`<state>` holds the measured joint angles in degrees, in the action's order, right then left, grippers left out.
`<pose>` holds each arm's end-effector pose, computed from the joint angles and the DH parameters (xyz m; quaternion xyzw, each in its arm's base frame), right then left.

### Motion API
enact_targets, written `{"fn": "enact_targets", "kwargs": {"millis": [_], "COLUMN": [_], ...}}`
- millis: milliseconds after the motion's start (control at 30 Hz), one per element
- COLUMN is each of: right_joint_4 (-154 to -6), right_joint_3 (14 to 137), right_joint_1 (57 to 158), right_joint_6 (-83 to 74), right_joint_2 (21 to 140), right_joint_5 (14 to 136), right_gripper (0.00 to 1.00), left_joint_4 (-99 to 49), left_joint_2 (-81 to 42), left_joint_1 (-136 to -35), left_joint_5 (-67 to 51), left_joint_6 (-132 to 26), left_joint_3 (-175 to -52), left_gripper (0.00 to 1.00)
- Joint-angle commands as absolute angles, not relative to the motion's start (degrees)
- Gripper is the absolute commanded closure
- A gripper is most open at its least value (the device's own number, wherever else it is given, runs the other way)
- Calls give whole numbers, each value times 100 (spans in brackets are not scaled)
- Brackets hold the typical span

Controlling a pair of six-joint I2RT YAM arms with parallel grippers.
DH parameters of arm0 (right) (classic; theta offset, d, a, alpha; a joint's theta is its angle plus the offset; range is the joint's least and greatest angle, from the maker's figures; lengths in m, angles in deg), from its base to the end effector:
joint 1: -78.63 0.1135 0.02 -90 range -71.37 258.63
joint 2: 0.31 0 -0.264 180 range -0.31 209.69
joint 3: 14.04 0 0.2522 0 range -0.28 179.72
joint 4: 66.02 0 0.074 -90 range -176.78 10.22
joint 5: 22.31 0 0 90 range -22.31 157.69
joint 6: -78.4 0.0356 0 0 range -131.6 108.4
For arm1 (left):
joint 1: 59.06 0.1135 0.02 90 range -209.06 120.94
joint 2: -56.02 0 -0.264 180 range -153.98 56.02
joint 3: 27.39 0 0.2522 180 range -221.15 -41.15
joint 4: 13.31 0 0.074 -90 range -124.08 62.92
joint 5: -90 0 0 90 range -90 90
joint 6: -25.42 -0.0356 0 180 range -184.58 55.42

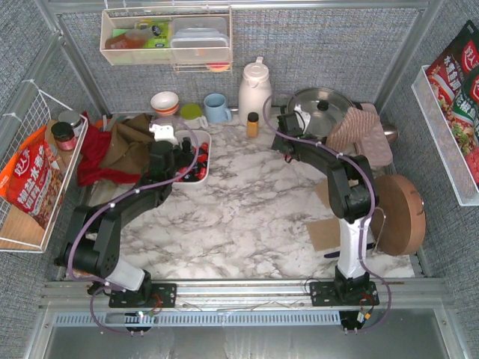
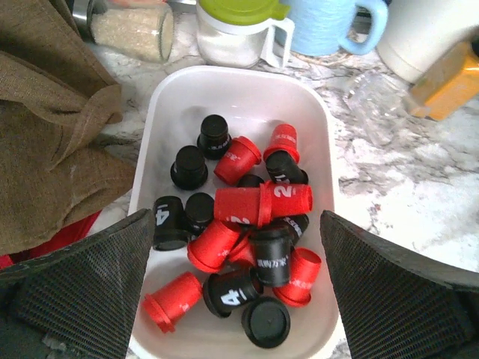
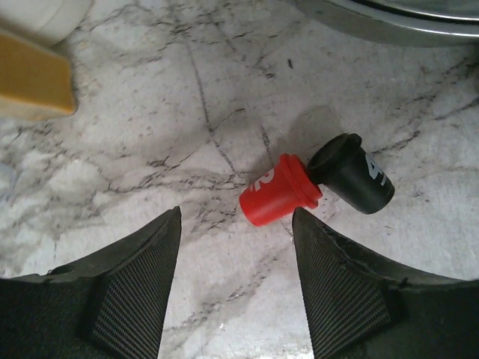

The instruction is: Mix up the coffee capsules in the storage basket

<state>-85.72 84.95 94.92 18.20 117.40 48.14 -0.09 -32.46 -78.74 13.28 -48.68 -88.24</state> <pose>0.4505 0.1192 0.1994 0.1777 0.8725 0.0272 0.4544 0.3245 -0.1074 0.2334 -0.0449 0.7868 -0.0990 0.6075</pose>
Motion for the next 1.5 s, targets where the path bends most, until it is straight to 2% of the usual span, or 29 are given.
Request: {"fn": "enact_targets", "kwargs": {"millis": [0, 333, 467, 700, 833, 1100, 1300, 1367, 1400, 1467], "right_joint_4": [-9409, -11098, -11140, -11069, -10591, -9130, -8376, -7970, -7409, -7049], "right_joint_3": [9027, 10325, 10325, 10098, 9597, 8096, 7911, 7923, 8069, 8110], "right_joint_1": [9480, 9480, 9480, 9480, 9480, 9593, 10127, 10470, 11034, 11289], "right_joint_6": [2876, 4099, 4102, 3802, 3395, 2288, 1503, 1359, 1068, 1089], "right_joint_2": [12036, 12940, 13032, 12941, 12545, 11109, 10369, 10307, 10425, 10505], "right_joint_5": [4012, 3335, 3429, 3583, 3698, 4594, 5910, 6250, 6572, 6683], "right_gripper": [35, 35, 37, 47, 59, 74, 77, 77, 78, 77], "left_joint_4": [303, 308, 358, 500, 543, 806, 759, 622, 527, 623], "left_joint_2": [-2831, -2572, -2602, -2649, -2657, -2565, -2190, -1978, -1535, -1297], "left_joint_1": [-7926, -7968, -7977, -8036, -8111, -8407, -8420, -8421, -8428, -8426], "left_joint_5": [1067, 696, 632, 435, 234, -207, -120, 193, 929, 957], "left_joint_6": [-4901, -4912, -4895, -4869, -5001, -5468, -5493, -5366, -5086, -5109], "left_joint_3": [-8513, -8327, -8284, -8203, -8197, -8098, -7812, -7687, -7397, -7169], "left_gripper": [1, 1, 1, 1, 1, 1, 1, 1, 1, 1]}}
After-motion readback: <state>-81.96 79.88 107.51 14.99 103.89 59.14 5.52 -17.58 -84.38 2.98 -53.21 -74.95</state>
